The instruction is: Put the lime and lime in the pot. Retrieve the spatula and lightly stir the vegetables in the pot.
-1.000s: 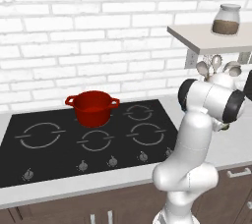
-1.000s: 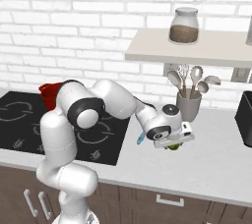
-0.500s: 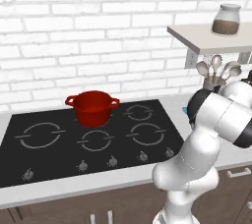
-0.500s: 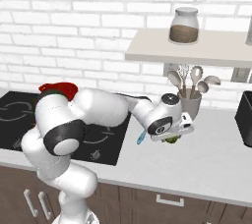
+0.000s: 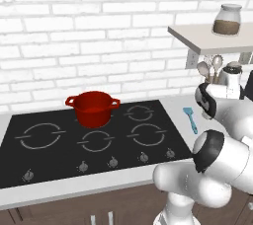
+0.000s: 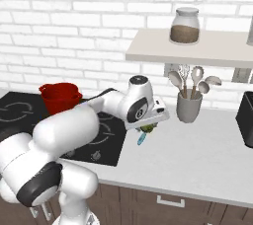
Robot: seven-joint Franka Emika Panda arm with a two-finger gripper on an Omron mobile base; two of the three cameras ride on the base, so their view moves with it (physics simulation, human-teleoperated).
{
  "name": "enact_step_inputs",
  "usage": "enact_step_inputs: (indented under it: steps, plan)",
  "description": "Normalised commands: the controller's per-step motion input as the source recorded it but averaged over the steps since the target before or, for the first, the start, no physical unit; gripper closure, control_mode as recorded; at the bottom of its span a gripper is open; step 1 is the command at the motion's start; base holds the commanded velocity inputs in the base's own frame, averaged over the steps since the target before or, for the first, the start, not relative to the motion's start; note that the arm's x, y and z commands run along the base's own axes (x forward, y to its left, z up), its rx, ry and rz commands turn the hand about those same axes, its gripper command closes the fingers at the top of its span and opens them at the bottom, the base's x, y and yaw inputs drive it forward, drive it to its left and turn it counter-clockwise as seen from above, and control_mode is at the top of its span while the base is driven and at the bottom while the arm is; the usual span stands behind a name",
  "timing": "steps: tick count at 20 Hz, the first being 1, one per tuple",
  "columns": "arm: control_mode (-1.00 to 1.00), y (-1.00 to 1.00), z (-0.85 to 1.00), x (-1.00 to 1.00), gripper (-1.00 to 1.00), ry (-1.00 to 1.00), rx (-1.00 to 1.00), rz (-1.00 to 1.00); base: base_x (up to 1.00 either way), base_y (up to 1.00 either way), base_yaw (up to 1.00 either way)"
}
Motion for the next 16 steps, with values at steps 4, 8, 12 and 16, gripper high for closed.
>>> enact_step_inputs:
  steps: [4,8,12,16]
  plan:
    - [-1.0,1.0,0.19,0.0,1.0,0.01,0.0,0.12,0.0,0.0,0.0]
    - [-1.0,1.0,0.2,0.0,1.0,0.09,0.0,0.15,0.0,0.0,0.0]
    - [-1.0,1.0,0.33,0.0,1.0,0.16,0.0,0.14,0.0,0.0,0.0]
    - [-1.0,1.0,0.3,0.0,1.0,0.12,0.0,0.11,0.0,0.0,0.0]
